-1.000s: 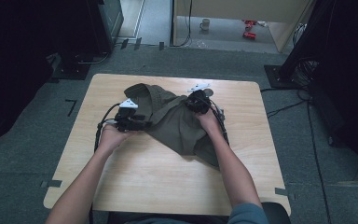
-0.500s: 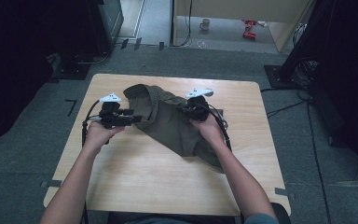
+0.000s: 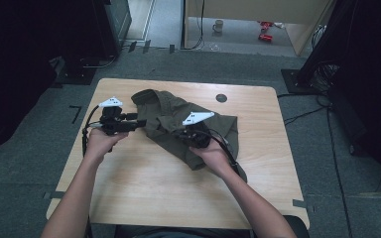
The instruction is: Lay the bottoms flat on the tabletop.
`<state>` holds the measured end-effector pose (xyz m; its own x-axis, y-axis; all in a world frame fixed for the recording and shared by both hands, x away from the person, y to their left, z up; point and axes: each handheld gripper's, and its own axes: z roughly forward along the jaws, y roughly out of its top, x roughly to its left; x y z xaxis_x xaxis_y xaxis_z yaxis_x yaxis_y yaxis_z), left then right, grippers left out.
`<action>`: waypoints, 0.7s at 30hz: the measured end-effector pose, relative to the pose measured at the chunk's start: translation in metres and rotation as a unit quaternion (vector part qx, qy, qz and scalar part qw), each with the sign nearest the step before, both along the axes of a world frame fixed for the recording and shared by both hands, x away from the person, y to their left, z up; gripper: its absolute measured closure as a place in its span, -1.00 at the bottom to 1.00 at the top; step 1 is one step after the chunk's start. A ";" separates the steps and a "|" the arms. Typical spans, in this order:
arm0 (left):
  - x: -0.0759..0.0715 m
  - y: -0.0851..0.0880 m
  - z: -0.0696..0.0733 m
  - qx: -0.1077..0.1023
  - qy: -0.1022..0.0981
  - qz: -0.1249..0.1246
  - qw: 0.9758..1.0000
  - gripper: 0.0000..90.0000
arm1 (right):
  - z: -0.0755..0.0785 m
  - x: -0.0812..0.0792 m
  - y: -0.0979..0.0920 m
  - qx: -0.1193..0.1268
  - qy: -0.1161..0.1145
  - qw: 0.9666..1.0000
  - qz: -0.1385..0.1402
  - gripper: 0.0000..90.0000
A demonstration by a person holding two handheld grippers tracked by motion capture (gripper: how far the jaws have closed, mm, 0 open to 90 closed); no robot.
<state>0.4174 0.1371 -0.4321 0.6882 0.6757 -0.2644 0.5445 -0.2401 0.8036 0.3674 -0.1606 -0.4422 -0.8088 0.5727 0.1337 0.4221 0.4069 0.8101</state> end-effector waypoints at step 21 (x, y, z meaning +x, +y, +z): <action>-0.005 -0.015 -0.007 0.018 -0.007 -0.014 1.000 -0.09 | -0.033 -0.058 0.071 -0.018 0.042 0.993 0.110 0.93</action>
